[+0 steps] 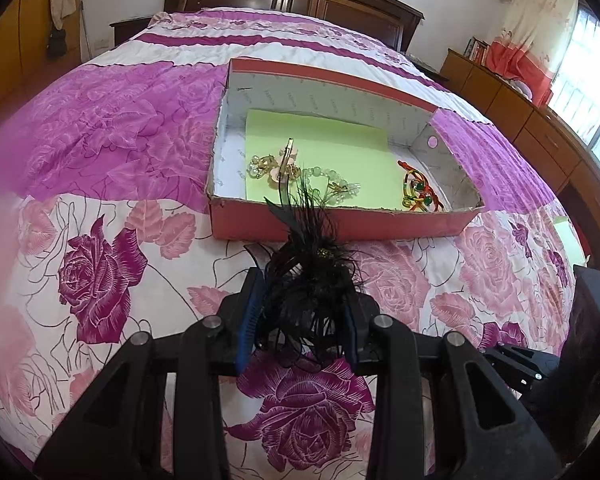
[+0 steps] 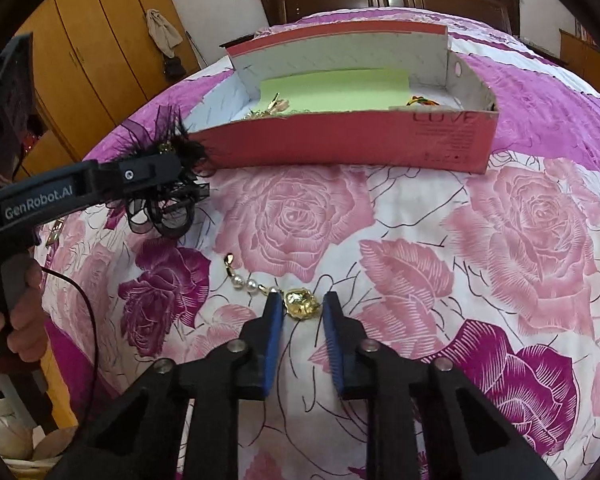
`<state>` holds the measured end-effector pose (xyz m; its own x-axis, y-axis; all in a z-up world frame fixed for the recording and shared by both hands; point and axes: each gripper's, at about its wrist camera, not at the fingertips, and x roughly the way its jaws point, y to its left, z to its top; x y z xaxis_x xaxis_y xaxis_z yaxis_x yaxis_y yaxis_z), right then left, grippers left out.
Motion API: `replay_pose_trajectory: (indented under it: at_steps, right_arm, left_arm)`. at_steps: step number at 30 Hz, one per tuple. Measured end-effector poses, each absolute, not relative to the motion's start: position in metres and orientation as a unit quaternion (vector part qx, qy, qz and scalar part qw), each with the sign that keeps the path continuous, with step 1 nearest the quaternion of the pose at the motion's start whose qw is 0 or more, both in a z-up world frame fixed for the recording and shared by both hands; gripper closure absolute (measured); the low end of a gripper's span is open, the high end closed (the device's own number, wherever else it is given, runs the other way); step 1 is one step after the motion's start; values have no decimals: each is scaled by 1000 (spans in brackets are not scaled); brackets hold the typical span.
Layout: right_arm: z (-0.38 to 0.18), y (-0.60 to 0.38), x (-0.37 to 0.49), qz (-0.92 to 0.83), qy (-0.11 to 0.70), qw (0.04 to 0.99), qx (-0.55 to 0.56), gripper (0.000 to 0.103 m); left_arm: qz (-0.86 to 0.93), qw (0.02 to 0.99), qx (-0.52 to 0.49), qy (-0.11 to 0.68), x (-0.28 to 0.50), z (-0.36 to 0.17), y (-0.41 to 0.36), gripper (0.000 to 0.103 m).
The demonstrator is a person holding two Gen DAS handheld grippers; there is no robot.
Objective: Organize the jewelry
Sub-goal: 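Grasp the gold pearl chain pendant with the right tool while the left tool holds the feather ornament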
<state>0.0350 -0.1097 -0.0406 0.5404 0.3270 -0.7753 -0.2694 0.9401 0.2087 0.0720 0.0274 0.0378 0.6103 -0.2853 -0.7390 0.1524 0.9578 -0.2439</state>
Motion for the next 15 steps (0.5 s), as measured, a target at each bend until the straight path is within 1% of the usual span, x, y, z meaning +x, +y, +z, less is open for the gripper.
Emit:
replay_pose_trajectory:
  at_steps: [7, 15]
  right_arm:
    - [-36, -113, 32, 176, 433, 883, 37, 80]
    - [-10, -128, 28, 166, 390, 904, 50, 80]
  left_arm:
    - [-123, 894, -80, 423, 72, 41, 25, 75]
    - [-130, 899, -87, 409, 71, 53, 24, 75]
